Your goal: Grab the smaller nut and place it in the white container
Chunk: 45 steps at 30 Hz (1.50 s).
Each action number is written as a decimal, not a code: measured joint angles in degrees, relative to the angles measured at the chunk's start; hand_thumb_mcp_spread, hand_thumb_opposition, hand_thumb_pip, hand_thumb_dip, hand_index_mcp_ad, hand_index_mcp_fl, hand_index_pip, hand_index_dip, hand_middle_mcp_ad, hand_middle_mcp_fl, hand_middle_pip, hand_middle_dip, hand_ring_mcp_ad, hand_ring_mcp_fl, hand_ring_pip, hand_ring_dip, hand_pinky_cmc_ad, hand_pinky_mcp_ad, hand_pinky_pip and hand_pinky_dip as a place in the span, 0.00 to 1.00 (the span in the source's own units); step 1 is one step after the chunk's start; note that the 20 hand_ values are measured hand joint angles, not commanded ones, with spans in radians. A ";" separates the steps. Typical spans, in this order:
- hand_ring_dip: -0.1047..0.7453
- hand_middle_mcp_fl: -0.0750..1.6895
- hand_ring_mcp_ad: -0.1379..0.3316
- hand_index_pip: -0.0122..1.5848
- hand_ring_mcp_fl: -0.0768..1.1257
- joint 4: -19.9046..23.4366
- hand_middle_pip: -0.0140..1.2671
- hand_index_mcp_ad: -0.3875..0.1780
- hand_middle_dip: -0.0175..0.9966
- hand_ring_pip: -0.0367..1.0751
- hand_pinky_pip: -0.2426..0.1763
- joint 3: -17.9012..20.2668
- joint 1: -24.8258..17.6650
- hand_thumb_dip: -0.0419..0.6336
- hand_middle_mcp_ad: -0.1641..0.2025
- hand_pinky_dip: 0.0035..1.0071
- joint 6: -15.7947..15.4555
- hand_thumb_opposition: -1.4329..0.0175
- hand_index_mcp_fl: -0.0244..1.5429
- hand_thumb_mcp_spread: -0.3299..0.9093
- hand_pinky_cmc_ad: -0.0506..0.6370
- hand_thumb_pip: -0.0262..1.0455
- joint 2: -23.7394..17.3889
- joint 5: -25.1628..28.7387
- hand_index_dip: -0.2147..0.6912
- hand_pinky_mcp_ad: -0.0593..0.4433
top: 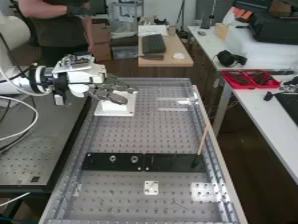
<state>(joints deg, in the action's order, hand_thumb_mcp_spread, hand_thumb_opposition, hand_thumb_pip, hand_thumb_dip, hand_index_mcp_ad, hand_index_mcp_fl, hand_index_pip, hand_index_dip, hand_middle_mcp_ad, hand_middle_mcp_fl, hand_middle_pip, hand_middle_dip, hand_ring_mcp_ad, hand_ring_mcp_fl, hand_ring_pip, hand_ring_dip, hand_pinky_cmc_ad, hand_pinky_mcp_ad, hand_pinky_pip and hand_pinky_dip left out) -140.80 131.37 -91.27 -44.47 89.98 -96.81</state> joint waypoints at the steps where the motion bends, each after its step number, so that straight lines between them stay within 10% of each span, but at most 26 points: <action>1: 0.23 0.22 0.49 0.96 0.10 -0.01 0.11 0.44 0.25 0.13 0.67 -0.24 -0.94 0.43 0.48 0.19 0.59 0.32 0.30 0.74 0.58 0.54 0.28 -0.37 0.50 0.67; 45: 0.23 0.21 0.50 0.93 0.10 1.38 0.11 0.40 0.25 0.13 0.67 -3.23 -11.95 0.44 0.47 0.19 6.72 0.34 0.26 0.74 0.58 0.54 11.28 -4.39 0.49 0.61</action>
<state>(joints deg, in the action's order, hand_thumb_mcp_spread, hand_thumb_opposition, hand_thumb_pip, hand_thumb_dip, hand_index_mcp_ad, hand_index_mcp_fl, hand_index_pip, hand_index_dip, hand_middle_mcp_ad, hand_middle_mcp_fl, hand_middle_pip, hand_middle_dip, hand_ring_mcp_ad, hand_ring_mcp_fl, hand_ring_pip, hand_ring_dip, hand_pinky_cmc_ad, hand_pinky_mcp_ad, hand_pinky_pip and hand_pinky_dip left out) -139.42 128.15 -103.22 -37.76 101.26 -101.20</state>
